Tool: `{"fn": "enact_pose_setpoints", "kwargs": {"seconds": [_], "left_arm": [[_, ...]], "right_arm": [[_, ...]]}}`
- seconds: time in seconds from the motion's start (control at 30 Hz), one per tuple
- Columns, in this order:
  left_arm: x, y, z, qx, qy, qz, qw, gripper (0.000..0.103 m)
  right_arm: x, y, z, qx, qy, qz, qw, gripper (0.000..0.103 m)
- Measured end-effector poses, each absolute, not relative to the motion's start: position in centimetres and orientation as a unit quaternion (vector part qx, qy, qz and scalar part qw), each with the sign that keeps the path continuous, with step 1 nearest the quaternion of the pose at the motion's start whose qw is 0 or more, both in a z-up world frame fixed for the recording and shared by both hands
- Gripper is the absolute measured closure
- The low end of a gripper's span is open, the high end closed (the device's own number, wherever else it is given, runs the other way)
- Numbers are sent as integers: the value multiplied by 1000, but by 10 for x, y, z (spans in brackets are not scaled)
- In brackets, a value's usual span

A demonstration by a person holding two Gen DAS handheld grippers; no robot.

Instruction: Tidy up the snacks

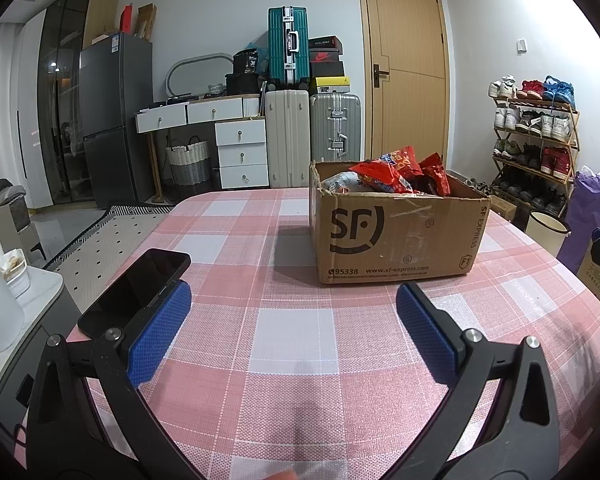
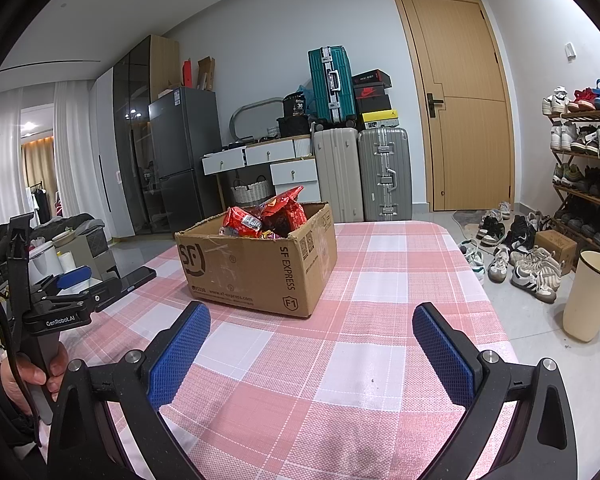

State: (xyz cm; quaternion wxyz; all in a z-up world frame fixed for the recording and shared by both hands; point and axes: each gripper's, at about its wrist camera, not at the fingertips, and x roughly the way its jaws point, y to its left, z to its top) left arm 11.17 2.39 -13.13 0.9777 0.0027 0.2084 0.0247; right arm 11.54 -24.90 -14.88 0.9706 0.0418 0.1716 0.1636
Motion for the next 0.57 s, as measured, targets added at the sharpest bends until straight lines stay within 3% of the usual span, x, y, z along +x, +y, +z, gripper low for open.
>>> {"fn": "enact_pose_setpoints", "kwargs": {"seconds": [0.57], "left_arm": [[107, 24, -132, 0, 193, 19, 981, 1]], "right_arm": [[116, -249, -148, 42, 172, 164, 970, 0]]}}
